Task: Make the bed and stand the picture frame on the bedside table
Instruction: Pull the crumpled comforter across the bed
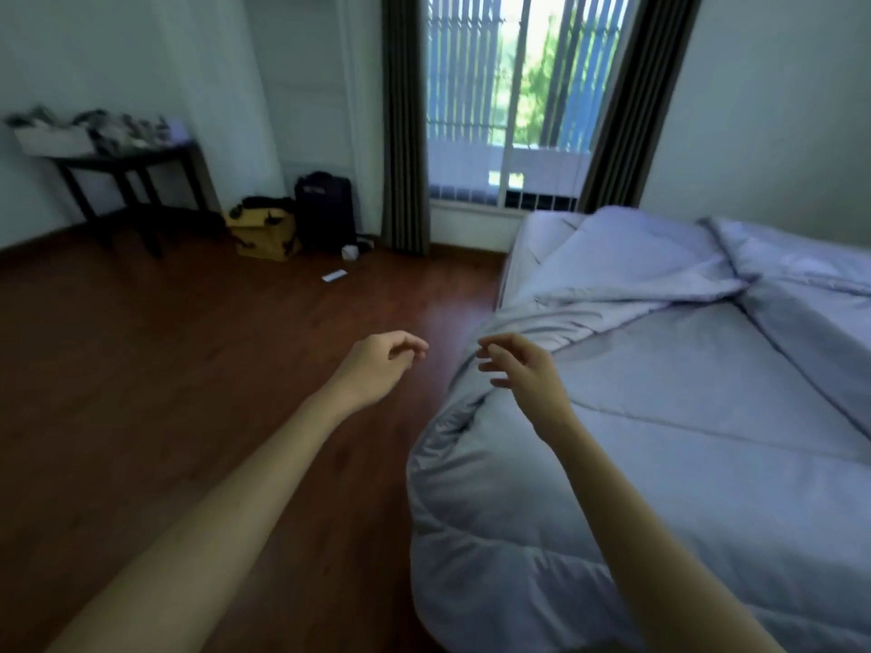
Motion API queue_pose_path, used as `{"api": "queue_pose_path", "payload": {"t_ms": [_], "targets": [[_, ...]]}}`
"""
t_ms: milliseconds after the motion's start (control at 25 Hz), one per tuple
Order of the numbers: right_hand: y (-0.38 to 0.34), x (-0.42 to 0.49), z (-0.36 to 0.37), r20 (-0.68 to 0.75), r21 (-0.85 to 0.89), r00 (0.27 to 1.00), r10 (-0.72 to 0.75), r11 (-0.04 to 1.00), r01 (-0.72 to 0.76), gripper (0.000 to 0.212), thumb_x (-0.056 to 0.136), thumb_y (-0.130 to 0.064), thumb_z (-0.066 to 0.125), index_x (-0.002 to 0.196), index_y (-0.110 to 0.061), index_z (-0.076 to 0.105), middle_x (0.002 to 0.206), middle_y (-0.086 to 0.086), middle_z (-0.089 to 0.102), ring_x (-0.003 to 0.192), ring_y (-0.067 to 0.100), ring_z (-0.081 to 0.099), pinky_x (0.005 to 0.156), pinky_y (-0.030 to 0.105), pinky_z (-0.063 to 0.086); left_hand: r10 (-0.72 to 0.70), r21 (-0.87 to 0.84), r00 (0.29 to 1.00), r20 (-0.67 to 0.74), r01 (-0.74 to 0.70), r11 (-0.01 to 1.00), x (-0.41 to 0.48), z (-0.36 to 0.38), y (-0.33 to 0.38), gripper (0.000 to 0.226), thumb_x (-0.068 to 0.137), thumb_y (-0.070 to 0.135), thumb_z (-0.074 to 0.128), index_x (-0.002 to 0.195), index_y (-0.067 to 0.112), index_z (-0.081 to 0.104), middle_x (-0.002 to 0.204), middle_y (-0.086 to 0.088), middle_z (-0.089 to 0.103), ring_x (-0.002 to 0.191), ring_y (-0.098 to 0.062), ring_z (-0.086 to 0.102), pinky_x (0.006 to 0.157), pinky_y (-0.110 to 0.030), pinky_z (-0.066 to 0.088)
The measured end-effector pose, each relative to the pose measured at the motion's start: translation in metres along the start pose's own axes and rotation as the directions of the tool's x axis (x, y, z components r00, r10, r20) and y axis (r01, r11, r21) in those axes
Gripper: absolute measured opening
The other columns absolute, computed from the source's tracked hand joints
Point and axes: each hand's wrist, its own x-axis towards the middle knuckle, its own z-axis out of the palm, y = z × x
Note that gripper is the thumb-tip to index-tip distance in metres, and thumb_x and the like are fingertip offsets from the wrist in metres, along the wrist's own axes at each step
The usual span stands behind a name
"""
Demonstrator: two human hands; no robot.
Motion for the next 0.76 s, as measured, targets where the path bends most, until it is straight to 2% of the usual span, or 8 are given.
{"api": "queue_pose_path", "payload": {"t_ms": [80,200,320,520,640,760], "targets": [[-0.023,0.008,0.029,-0.006,0.114,0.998,-0.061,0.992,0.061,0.015,0.094,-0.013,0.052,0.091,-0.016,0.067,0.084,0.001,0.069,0.076,0.015,0.066,0.069,0.030,0.050,0.042,-0.114,0.993,-0.115,-0.055,0.992,-0.001,-0.036,0.009,0.023,0.094,0.013,0.048,0.101,0.020,0.068,0.094,0.006,0.072,0.083,-0.009,0.068,0.073,-0.017,0.048],[-0.049,0.026,0.066,0.003,0.184,0.991,-0.134,0.974,0.131,0.015,0.094,-0.012,0.052,0.090,-0.016,0.065,0.081,0.002,0.067,0.073,0.015,0.065,0.067,0.029,0.051,0.022,-0.325,0.969,-0.246,-0.104,0.940,0.000,-0.071,0.016,0.021,0.096,0.008,0.045,0.099,0.007,0.066,0.089,-0.003,0.069,0.080,-0.013,0.066,0.066,-0.014,0.049],[-0.068,0.054,0.096,0.048,0.201,0.978,-0.203,0.961,0.190,0.018,0.094,-0.008,0.051,0.090,-0.019,0.065,0.081,0.000,0.067,0.073,0.018,0.063,0.067,0.031,0.050,-0.006,-0.405,0.961,-0.278,-0.111,0.907,0.010,-0.093,0.007,0.022,0.097,0.008,0.044,0.100,0.005,0.065,0.085,0.000,0.067,0.081,-0.014,0.066,0.070,-0.023,0.049],[-0.065,0.127,0.131,0.057,0.224,0.967,-0.247,0.947,0.229,0.023,0.093,-0.003,0.049,0.086,-0.017,0.066,0.074,-0.002,0.068,0.068,0.015,0.063,0.066,0.028,0.051,-0.052,-0.406,0.963,-0.266,-0.064,0.912,0.054,-0.125,-0.035,0.023,0.097,0.009,0.044,0.102,0.008,0.066,0.088,0.002,0.069,0.084,-0.015,0.067,0.078,-0.034,0.051],[-0.058,0.192,0.150,0.026,0.271,0.961,-0.275,0.927,0.258,0.022,0.093,0.000,0.049,0.089,-0.013,0.065,0.069,-0.003,0.067,0.063,0.013,0.062,0.062,0.023,0.051,-0.004,-0.344,0.966,-0.259,-0.089,0.935,0.114,-0.154,-0.056,0.023,0.097,0.012,0.045,0.102,0.013,0.067,0.091,0.003,0.071,0.087,-0.013,0.069,0.084,-0.036,0.053],[-0.059,0.264,0.169,-0.013,0.288,0.958,-0.288,0.916,0.279,0.020,0.092,0.000,0.049,0.094,-0.013,0.065,0.068,-0.003,0.066,0.062,0.014,0.061,0.062,0.024,0.051,0.054,-0.304,0.958,-0.282,-0.143,0.942,0.184,-0.185,-0.062,0.023,0.097,0.014,0.046,0.102,0.017,0.067,0.092,0.004,0.071,0.086,-0.010,0.069,0.084,-0.035,0.054]]}}
